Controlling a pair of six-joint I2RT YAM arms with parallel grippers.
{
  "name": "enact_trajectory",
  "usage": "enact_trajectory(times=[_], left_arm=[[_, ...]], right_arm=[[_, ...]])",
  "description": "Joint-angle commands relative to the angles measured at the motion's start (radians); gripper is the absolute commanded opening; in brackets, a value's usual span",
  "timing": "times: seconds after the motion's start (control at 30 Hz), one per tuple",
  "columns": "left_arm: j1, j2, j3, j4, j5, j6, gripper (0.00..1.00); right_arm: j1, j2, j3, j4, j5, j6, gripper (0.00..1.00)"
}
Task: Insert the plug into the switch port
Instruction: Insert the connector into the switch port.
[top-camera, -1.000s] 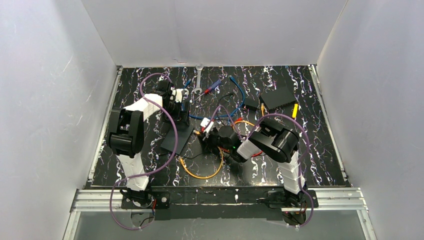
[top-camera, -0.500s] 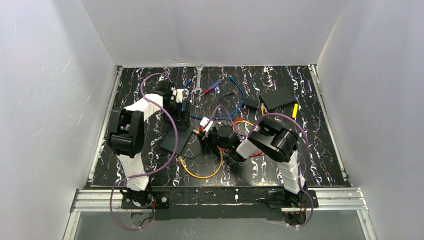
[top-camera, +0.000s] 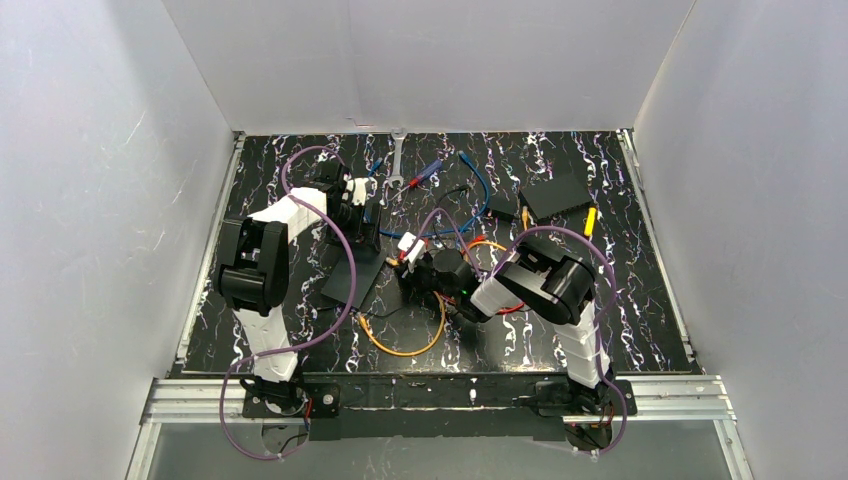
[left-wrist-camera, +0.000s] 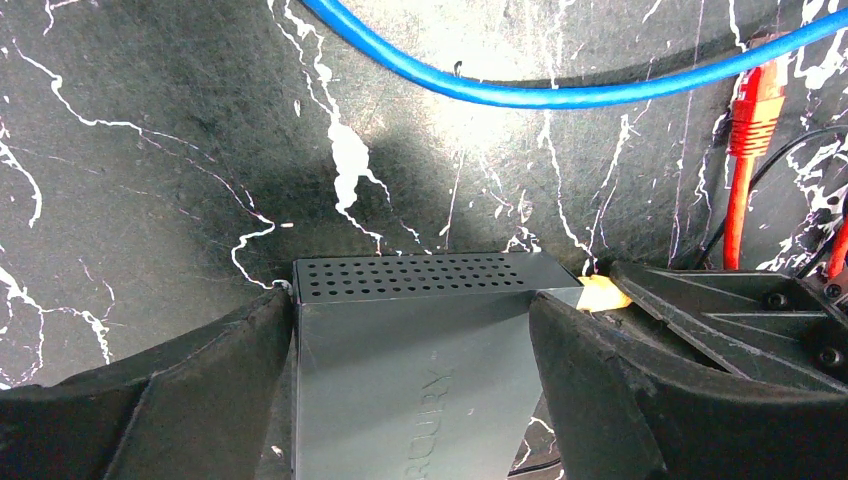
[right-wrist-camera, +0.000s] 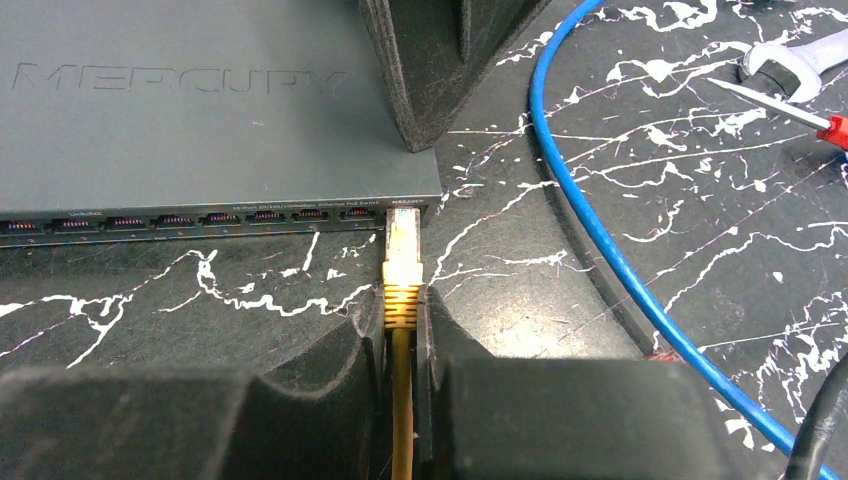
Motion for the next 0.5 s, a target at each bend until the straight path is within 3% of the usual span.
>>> enact_trajectory(times=[0.0,0.47], left_arm=[[-0.018,0.029,0.008,-0.042,-0.011,0.019,0.84],[-0.051,0.013,0.017,-0.059,0.029,0.029,0.82]], right_arm=[[-0.004,0.010,0.029,0.027,-0.019,-0.023,0.01],[-0.016,-0.003,0.105,-0.017,-0.071,-0.033,0.01]])
